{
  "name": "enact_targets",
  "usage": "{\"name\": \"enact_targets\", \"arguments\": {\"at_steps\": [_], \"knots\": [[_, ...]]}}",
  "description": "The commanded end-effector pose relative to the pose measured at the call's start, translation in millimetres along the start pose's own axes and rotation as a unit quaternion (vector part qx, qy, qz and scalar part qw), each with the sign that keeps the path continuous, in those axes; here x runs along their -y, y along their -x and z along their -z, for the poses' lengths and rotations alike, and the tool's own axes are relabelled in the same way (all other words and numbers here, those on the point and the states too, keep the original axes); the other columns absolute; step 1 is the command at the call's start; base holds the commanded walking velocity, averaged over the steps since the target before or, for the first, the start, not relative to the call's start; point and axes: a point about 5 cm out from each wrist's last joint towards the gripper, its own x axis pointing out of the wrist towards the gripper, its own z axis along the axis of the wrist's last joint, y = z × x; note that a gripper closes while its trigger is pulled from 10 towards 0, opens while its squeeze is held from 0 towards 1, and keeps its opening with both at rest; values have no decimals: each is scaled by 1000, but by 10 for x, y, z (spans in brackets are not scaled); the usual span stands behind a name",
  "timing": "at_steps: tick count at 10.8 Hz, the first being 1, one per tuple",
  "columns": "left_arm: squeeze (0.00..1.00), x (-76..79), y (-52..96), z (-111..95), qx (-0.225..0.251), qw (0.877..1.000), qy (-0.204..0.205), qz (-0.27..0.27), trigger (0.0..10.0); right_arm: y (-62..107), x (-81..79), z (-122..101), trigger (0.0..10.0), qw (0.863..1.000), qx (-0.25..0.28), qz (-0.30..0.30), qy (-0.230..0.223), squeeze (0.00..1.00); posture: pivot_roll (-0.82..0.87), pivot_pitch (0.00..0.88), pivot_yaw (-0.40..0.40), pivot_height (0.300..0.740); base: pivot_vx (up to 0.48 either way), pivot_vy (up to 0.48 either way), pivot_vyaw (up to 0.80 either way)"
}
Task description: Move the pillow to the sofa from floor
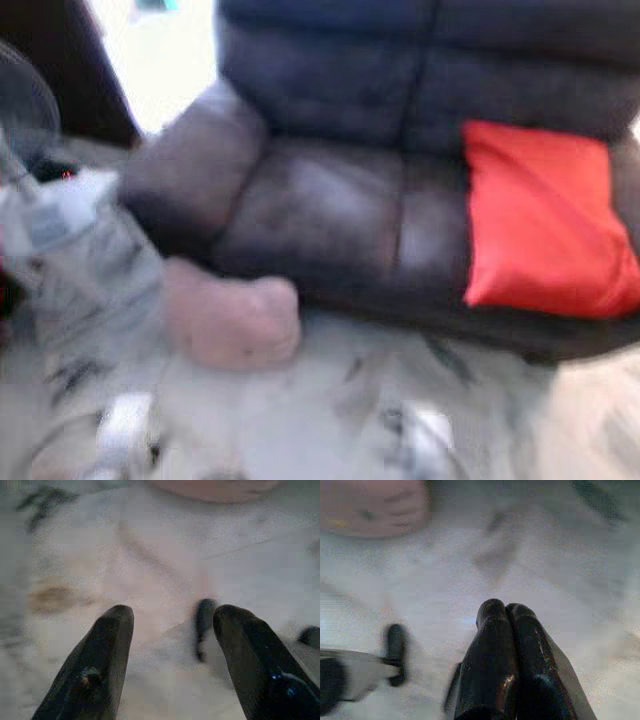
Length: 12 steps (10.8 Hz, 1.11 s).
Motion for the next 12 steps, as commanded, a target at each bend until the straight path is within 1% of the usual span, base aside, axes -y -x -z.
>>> {"name": "enact_targets", "arguments": {"at_steps": [1,5,9,10,11,12], "knots": [[0,73,6,70,-15,1000,5,9,10000,32,109,100,10000,1000,-17,17,-2,0,145,120,-1,740,0,461,0],[0,55,11,81,-15,1000,1,10,10000,33,74,127,10000,1000,-20,17,-4,0,148,117,6,740,0,458,0],[0,47,12,80,-14,1000,0,11,10000,64,199,184,10000,999,-28,26,-8,0,150,134,6,740,0,458,0],[0,45,11,76,-14,1000,-1,11,10000,45,83,176,10000,999,-27,21,-8,0,151,138,4,740,0,454,0],[0,44,10,70,-12,1000,-1,12,10000,33,8,166,10000,999,-26,19,-7,0,151,142,4,740,0,461,0],[0,86,16,96,-11,1000,-3,14,10000,27,-34,159,10000,1000,-26,17,-5,0,151,144,3,740,0,0,0]]}}
